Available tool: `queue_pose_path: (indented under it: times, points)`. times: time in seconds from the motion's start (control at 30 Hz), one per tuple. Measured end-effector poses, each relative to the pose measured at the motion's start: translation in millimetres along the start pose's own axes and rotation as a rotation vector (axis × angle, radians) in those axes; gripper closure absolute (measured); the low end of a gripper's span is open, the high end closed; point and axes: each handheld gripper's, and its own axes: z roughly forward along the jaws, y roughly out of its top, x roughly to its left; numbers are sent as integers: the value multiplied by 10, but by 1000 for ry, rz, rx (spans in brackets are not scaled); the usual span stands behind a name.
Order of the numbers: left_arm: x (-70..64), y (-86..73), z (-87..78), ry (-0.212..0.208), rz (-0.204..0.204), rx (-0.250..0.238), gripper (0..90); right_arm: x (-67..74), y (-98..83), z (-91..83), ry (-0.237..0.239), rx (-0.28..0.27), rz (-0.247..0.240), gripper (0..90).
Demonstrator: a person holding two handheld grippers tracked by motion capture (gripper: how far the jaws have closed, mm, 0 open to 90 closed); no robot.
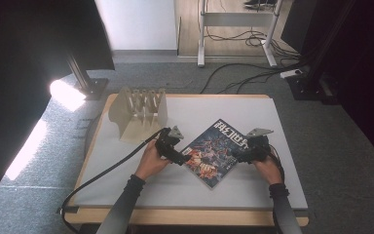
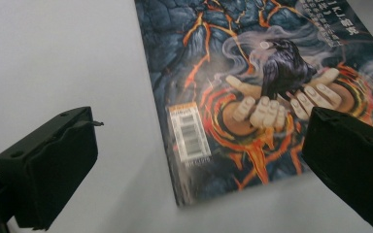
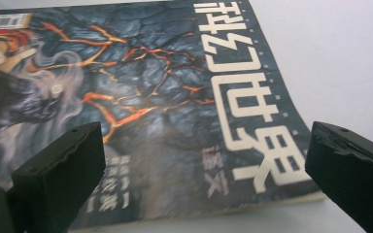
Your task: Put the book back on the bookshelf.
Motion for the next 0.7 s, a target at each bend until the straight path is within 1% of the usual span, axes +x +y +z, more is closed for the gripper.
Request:
queue_pose_path:
  times: [0.03,0.07,0.13,0.2,0.3,0.43,0.5,0.57,0.63,0.67,0.7]
  points:
    - [0,24,28,-1,6,5,0,-22,8,23,0,4,-2,6]
    - [0,38,50,-4,10,0,0,-45,16,45,3,7,-2,5]
    - [-3,70,120,-24,3,-4,0,-93,25,93,6,10,4,5]
    - [-3,77,185,-29,6,3,0,-127,31,130,10,12,5,5]
    - [9,49,269,-41,-5,10,0,-184,33,192,16,17,9,5]
    - [-5,-4,374,-49,5,33,0,-264,9,260,15,35,24,5]
    - [-15,-23,415,-64,0,36,0,-305,-16,292,19,51,30,0]
    - [-20,-39,452,-80,-9,33,0,-333,-36,308,36,41,47,0]
    - [-26,-49,481,-106,-27,18,0,-342,-49,309,49,33,55,13]
    - [-30,-52,491,-116,-31,14,0,-344,-56,309,63,32,62,27]
    - [-41,-58,501,-121,-39,10,0,-346,-63,311,86,32,68,21]
